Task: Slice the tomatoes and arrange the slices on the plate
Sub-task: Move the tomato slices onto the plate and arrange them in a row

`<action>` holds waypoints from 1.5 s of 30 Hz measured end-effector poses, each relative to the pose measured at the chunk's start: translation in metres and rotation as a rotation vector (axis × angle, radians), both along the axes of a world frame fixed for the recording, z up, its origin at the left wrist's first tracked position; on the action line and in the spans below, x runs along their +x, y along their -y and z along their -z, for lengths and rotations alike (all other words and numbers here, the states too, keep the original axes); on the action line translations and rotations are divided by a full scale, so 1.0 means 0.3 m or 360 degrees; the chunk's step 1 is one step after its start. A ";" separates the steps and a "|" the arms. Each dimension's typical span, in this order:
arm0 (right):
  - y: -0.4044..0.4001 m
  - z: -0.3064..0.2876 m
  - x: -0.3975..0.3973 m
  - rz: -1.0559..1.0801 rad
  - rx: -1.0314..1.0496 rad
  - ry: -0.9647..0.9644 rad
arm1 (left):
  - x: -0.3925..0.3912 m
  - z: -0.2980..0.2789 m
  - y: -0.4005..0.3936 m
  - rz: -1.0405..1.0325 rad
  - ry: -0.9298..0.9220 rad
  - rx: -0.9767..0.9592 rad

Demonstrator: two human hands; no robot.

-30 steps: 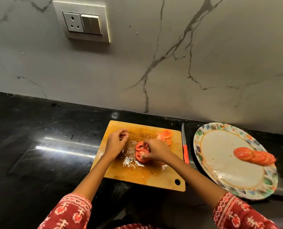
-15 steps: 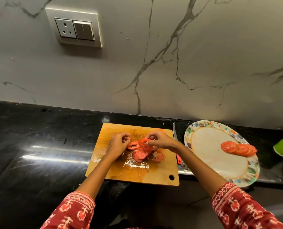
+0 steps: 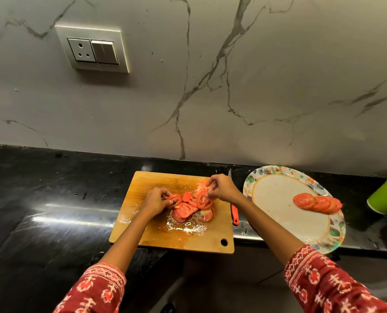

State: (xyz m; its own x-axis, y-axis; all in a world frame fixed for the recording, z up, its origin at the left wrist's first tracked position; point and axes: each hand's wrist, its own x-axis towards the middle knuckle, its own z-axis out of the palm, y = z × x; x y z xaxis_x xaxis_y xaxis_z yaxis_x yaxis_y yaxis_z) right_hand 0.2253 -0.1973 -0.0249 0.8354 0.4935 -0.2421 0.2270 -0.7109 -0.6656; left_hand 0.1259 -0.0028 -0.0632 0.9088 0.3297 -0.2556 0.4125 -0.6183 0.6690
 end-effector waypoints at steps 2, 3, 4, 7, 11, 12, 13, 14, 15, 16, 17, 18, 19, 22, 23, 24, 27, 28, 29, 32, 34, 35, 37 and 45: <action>0.013 -0.008 0.007 -0.0032 0.0013 -0.0013 | -0.007 -0.006 -0.003 -0.0039 0.0037 -0.0041; 0.018 -0.012 0.010 -0.0048 0.0020 -0.0013 | -0.009 -0.012 -0.001 -0.0066 0.0075 -0.0042; 0.021 -0.017 0.010 -0.0060 0.0024 -0.0010 | -0.010 -0.020 0.002 -0.0107 0.0123 -0.0027; 0.033 -0.015 0.010 -0.0095 0.0001 0.0010 | -0.011 -0.056 0.030 -0.0249 0.0271 0.0005; 0.037 0.010 0.003 -0.0160 -0.0029 0.0066 | -0.009 -0.083 0.063 -0.0263 0.0363 0.0011; 0.039 0.012 0.003 -0.0187 -0.0033 0.0073 | -0.010 -0.092 0.073 -0.0264 0.0368 0.0005; 0.040 0.016 0.004 -0.0223 -0.0041 0.0069 | -0.010 -0.099 0.081 -0.0269 0.0366 -0.0010; 0.042 0.019 0.002 -0.0263 -0.0049 0.0065 | -0.010 -0.100 0.086 -0.0278 0.0365 -0.0030; 0.042 0.020 0.004 -0.0298 -0.0056 0.0058 | -0.006 -0.103 0.092 -0.0291 0.0356 -0.0052; 0.043 0.018 0.004 -0.0334 -0.0061 0.0056 | -0.005 -0.105 0.098 -0.0299 0.0351 -0.0078; 0.044 0.012 0.007 -0.0370 -0.0061 0.0052 | -0.003 -0.108 0.104 -0.0298 0.0346 -0.0099; 0.047 0.001 0.011 -0.0409 -0.0059 0.0052 | 0.000 -0.108 0.110 -0.0291 0.0348 -0.0112; 0.050 -0.011 0.017 -0.0435 -0.0056 0.0049 | 0.003 -0.108 0.116 -0.0287 0.0350 -0.0115; 0.084 -0.050 0.052 -0.0391 0.0054 0.0046 | 0.027 -0.111 0.158 -0.0239 0.0370 -0.0127; 0.101 -0.062 0.062 -0.0340 0.0108 0.0025 | 0.038 -0.113 0.179 -0.0223 0.0380 -0.0133; 0.119 -0.076 0.070 -0.0293 0.0156 0.0002 | 0.050 -0.115 0.199 -0.0204 0.0399 -0.0142; 0.199 -0.087 0.100 -0.0166 0.0246 -0.0023 | 0.095 -0.107 0.276 -0.0136 0.0408 -0.0144; 0.232 -0.086 0.107 -0.0128 0.0280 -0.0039 | 0.113 -0.098 0.300 -0.0120 0.0399 -0.0150; 0.264 -0.084 0.114 -0.0090 0.0316 -0.0066 | 0.130 -0.090 0.320 -0.0103 0.0396 -0.0151; 0.404 -0.070 0.132 0.0023 0.0330 -0.0074 | 0.197 -0.070 0.410 -0.0028 0.0361 -0.0183; 0.505 -0.062 0.141 0.0110 0.0316 -0.0065 | 0.239 -0.061 0.474 0.0058 0.0355 -0.0216; 0.565 -0.056 0.150 0.0172 0.0306 -0.0057 | 0.261 -0.057 0.515 0.0104 0.0369 -0.0252; 0.679 -0.054 0.170 0.0298 0.0285 -0.0035 | 0.308 -0.038 0.585 0.0173 0.0399 -0.0276; 0.945 -0.043 0.270 0.0531 0.0088 0.0002 | 0.453 0.029 0.843 0.0337 0.0351 -0.0310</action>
State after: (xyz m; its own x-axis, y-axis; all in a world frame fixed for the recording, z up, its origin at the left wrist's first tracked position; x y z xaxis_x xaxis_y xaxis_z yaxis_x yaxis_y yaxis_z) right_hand 0.3064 -0.4807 -0.0121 0.9533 0.2052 -0.2216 -0.0113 -0.7088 -0.7053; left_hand 0.2617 -0.2559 -0.0718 0.9921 0.0925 -0.0850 0.1212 -0.5267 0.8414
